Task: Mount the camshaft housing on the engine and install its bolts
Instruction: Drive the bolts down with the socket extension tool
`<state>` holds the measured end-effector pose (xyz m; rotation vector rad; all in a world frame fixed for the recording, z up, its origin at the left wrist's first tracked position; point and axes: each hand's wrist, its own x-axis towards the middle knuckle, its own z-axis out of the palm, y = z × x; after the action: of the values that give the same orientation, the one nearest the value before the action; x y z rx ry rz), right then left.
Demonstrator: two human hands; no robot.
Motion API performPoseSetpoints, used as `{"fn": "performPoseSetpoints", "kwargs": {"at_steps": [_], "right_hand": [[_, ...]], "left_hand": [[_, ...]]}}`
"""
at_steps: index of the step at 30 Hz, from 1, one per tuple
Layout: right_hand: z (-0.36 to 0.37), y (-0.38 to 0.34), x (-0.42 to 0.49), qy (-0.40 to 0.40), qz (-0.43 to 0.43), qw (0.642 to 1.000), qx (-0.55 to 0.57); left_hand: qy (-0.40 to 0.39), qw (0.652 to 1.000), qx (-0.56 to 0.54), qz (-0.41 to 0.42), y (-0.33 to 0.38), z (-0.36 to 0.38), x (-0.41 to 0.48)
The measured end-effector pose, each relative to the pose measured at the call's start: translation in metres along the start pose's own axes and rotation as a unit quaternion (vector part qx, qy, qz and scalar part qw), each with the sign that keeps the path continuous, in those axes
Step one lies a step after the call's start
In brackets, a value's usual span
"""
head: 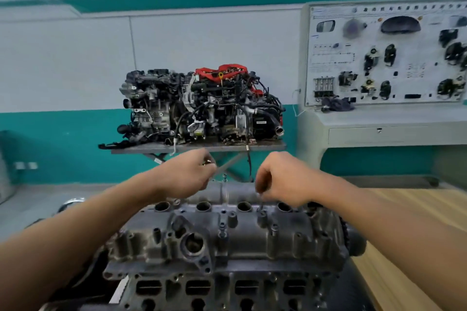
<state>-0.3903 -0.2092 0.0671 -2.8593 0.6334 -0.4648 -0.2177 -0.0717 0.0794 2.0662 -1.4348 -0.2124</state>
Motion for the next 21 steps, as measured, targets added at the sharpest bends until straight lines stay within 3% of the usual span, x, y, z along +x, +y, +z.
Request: {"fn": "performPoseSetpoints", "kwargs": {"at_steps": [4,8,15,21], "right_hand": [[0.016,0.007,0.006,-0.036,0.030,0.996,-0.076],[0.021,0.009,0.010,0.005,0.029,0.997,-0.066],[0.022,0.013,0.016,-0.023,0.014,0.998,-0.060],[0.028,0.016,0.018,-0.023,0.016,0.996,-0.085]], "left_hand": [[-0.016,0.998,0.053,0.031,-0.022,0.008,0.010],[-0.034,0.991,0.097,0.082,-0.027,0.025,0.027],[-0.057,0.983,0.119,0.127,-0.039,0.048,0.045],[-0.031,0.987,0.042,0.154,-0.048,0.056,0.041]]}}
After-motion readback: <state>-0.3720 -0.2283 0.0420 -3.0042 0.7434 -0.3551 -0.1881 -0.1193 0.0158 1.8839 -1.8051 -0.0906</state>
